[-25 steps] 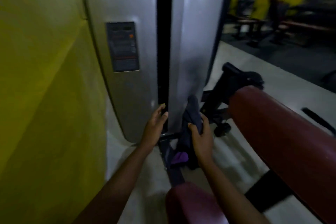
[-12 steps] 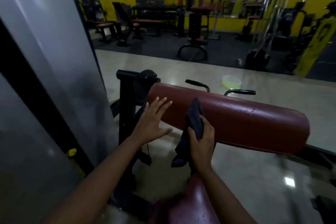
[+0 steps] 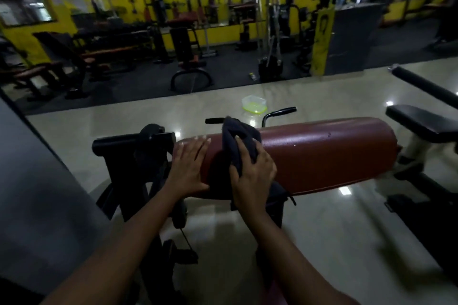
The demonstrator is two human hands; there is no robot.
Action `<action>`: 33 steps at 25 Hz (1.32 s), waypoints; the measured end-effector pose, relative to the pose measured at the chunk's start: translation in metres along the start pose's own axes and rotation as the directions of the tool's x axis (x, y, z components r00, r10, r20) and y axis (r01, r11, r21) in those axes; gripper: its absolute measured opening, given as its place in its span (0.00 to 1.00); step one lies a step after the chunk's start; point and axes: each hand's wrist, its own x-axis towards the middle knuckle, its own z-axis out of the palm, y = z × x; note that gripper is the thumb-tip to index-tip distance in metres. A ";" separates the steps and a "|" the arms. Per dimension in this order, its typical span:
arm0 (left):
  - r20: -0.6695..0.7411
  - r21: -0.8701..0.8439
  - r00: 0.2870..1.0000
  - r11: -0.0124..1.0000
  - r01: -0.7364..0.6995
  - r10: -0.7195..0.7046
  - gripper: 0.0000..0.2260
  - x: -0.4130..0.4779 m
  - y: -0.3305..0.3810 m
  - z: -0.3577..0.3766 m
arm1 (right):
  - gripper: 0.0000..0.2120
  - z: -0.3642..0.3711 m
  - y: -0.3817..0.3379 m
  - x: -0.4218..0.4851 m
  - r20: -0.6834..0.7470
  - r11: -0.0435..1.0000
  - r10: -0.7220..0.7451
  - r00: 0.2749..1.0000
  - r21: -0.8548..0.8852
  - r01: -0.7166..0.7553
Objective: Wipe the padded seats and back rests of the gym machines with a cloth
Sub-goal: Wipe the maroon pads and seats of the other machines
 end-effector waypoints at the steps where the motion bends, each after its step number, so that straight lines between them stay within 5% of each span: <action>1: -0.033 -0.030 0.999 0.999 -0.010 0.009 0.46 0.000 -0.004 0.006 | 0.29 0.016 -0.012 0.000 0.004 0.997 -0.027 1.000 -0.066 0.028; 4: -0.100 -0.081 0.995 0.996 -0.035 0.027 0.40 0.002 -0.009 0.014 | 0.29 0.055 -0.025 0.002 0.039 0.966 -0.085 0.996 -0.241 0.092; 7: -0.146 -0.108 0.987 0.990 -0.088 0.072 0.48 0.003 -0.010 0.016 | 0.27 0.054 0.000 0.011 -0.012 0.926 -0.143 0.990 -0.355 0.129; 12: -0.041 -0.141 0.998 0.989 -0.047 0.042 0.55 0.002 -0.009 0.015 | 0.25 0.052 0.012 0.019 -0.263 0.933 0.233 0.936 -0.210 -0.292; 18: -0.066 -0.133 0.996 0.988 -0.077 0.068 0.49 0.001 -0.007 0.006 | 0.24 0.065 0.022 -0.027 -0.157 0.943 -0.100 0.983 -0.329 0.043; 23: -0.124 -0.112 0.963 0.961 -0.254 0.240 0.47 0.040 0.035 -0.003 | 0.23 0.025 0.084 0.015 -0.299 0.908 0.054 0.953 -0.383 -0.171; 27: -0.037 -0.124 0.963 0.955 -0.270 0.268 0.50 0.083 0.053 -0.012 | 0.24 -0.006 0.098 0.060 -0.335 0.887 0.276 0.901 -0.272 -0.373; 31: -0.135 -0.177 0.958 0.945 -0.274 0.253 0.35 0.088 0.053 0.002 | 0.23 0.030 0.046 0.041 -0.239 0.900 0.058 0.969 -0.408 -0.154; 33: -0.143 -0.166 0.956 0.946 -0.279 0.257 0.35 0.088 0.052 0.003 | 0.19 0.025 0.055 0.051 -0.147 0.920 -0.045 0.988 -0.392 -0.017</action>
